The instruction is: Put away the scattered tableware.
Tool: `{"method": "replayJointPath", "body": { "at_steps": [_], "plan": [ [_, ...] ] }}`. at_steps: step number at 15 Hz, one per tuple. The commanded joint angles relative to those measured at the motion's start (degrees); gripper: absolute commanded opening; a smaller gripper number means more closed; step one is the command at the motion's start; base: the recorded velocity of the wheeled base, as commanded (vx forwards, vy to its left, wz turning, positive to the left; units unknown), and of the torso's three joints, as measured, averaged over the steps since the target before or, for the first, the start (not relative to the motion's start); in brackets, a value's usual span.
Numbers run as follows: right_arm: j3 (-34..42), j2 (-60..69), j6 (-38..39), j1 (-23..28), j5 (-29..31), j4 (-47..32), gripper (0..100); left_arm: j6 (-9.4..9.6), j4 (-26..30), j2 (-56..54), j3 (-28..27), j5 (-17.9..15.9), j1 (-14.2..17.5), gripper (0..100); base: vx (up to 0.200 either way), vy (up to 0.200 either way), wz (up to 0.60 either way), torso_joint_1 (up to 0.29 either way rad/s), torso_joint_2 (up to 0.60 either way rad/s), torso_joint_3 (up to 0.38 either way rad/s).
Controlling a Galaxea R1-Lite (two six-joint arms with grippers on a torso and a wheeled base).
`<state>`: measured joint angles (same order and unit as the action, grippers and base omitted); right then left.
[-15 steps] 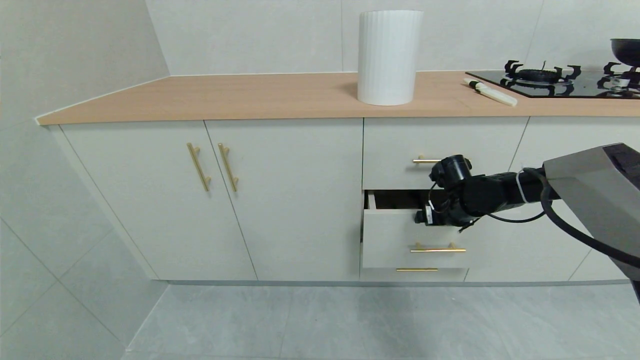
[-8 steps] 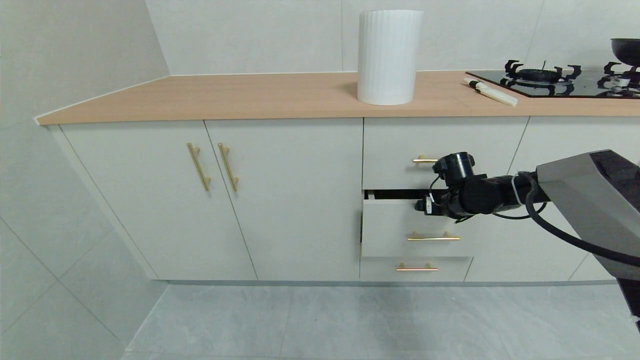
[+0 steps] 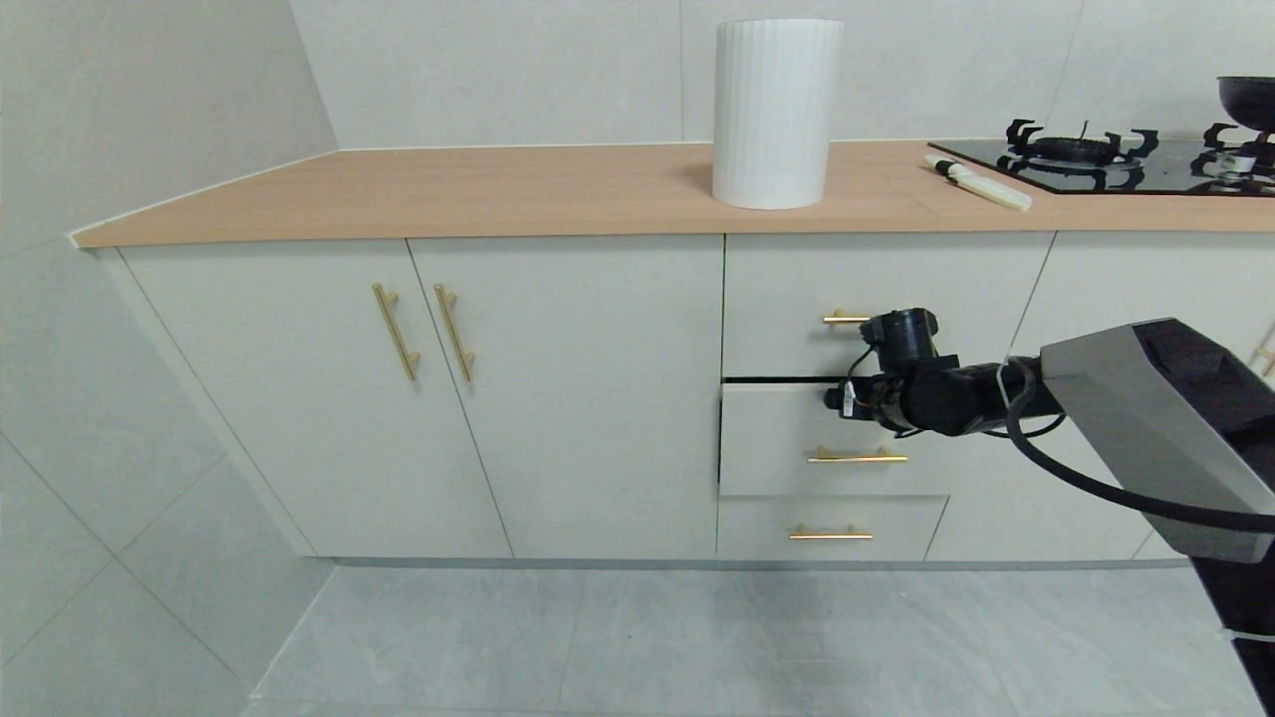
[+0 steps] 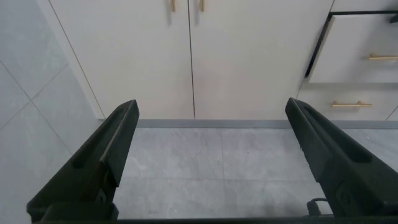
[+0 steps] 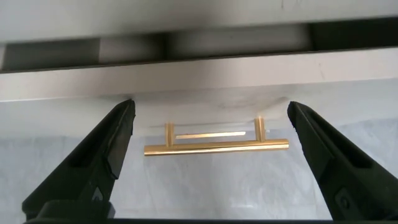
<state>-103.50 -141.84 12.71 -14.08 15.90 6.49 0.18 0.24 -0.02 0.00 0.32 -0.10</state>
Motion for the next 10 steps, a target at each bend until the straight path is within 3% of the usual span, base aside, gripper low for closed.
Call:
{"method": "replayJointPath", "body": {
  "at_steps": [1, 10],
  "plan": [
    [-1.53, -1.95, 0.29, 0.28, 0.1, -0.07, 100, -0.01, 0.02, 0.02, 0.0, 0.03, 0.01, 100, 0.0, 0.0, 0.0, 0.0, 0.0, 0.0],
    [-5.93, -5.12, 1.7, 0.63, 1.59, 2.83, 100, -0.01, 0.02, 0.02, 0.0, 0.03, 0.01, 100, 0.0, 0.0, 0.0, 0.0, 0.0, 0.0]
  ]
}}
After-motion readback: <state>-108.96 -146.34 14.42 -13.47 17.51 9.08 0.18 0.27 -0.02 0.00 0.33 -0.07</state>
